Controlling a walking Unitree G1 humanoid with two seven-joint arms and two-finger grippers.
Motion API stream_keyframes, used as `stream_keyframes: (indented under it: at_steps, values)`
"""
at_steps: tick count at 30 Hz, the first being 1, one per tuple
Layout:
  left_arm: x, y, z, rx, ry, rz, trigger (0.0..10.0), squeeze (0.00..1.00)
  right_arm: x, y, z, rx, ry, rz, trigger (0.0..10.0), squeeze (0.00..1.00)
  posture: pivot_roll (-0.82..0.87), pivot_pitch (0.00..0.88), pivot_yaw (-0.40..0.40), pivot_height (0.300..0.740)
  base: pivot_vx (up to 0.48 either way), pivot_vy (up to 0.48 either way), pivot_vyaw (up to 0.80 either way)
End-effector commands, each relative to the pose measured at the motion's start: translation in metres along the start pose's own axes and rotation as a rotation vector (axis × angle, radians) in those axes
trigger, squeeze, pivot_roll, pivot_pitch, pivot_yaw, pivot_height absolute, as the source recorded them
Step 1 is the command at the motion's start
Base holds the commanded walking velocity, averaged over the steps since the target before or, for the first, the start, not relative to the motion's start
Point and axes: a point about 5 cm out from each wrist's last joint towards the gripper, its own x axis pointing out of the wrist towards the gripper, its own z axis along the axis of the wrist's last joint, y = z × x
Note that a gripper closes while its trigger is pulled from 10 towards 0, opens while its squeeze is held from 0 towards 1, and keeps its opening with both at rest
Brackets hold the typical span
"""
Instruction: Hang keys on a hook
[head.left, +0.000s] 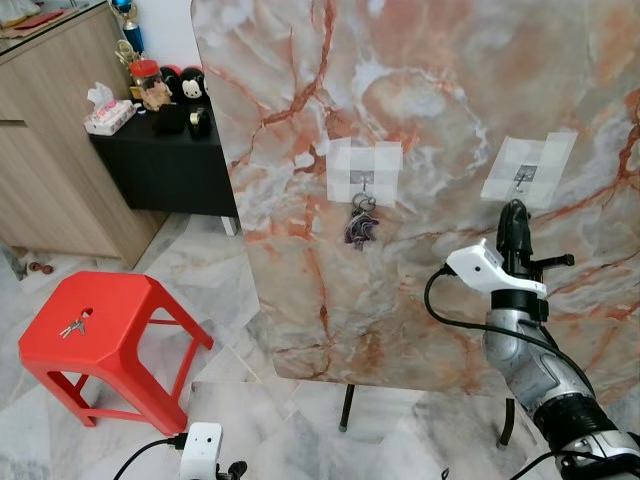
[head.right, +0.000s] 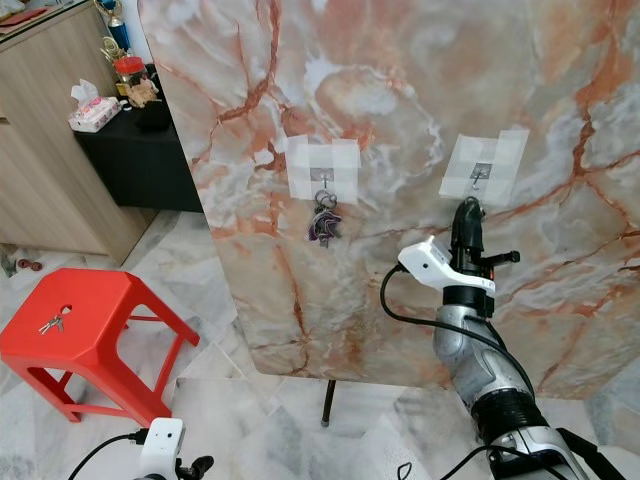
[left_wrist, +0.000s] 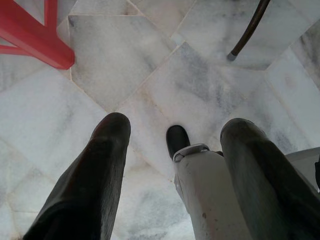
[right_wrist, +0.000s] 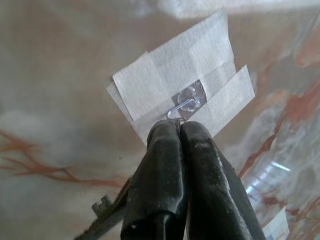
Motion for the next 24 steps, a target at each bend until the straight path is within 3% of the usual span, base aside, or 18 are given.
stream_keyframes:
  at_steps: [1,12,24]
  values:
    - [-0.001,0.002,-0.004,-0.011,0.008,0.003,10.0,0.00,0.007,-0.002,0.007,0.009,-0.025,-0.019,10.0,0.00,-0.07,0.034,0.014,0.740,0.000,0.000,0.00]
    - [-0.001,0.001,-0.003,-0.015,0.006,0.003,10.0,0.00,0.021,-0.007,0.014,0.005,-0.049,-0.060,10.0,0.00,-0.06,0.037,0.011,0.740,0.000,0.000,0.00]
    - [-0.001,0.001,-0.003,-0.014,0.007,0.002,10.0,0.00,0.023,-0.010,0.012,-0.009,-0.032,-0.092,10.0,0.00,-0.07,0.039,0.014,0.740,0.000,0.000,0.00]
